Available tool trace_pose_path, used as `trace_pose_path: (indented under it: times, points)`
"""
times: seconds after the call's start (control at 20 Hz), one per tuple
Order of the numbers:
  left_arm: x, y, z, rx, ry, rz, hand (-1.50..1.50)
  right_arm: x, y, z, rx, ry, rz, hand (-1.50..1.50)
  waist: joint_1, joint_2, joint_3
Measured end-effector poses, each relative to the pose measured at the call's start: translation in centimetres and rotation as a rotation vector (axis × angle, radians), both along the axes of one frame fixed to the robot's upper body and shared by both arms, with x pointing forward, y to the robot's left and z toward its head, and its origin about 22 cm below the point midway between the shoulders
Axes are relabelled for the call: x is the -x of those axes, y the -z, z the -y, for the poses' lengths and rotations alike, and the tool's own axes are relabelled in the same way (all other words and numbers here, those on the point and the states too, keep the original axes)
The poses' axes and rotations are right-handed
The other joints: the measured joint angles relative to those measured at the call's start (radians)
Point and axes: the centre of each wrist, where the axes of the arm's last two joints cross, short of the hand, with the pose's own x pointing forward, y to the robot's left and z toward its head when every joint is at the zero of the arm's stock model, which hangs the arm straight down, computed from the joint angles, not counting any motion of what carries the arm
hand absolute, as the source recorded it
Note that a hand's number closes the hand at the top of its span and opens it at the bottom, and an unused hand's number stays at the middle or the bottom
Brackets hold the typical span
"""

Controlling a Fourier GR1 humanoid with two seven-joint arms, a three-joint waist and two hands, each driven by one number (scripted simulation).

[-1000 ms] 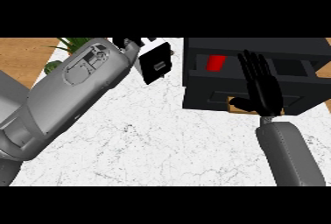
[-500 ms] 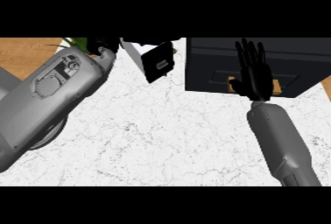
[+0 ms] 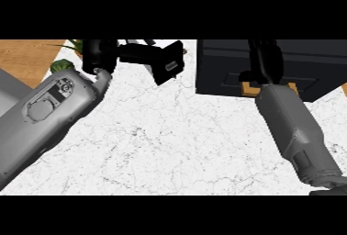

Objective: Pick up the can, place it into the drawer and close the drawer

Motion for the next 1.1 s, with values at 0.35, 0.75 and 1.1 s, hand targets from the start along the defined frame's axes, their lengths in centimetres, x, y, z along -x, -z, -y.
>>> trace_pose_path:
  times: [0.35,0.75,1.1]
  points:
    - [1.2,1.5,-1.0,-0.01,0.005,0.001,-1.5,-1.3,-1.4,0.1,-0.003,0.015,-0.026,-1.5,0.007,0.009,0.003]
    - [2.3,2.7,-1.9,-0.012,0.01,0.007,-1.5,-2.0,-2.5,-0.1,0.003,-0.012,-0.059,-1.5,0.007,0.019,0.006]
    - [2.9,3.3,-2.7,-0.008,0.013,0.006,-1.5,-2.1,-2.7,-0.2,-0.138,-0.097,-0.035,-1.5,-0.005,0.021,0.009]
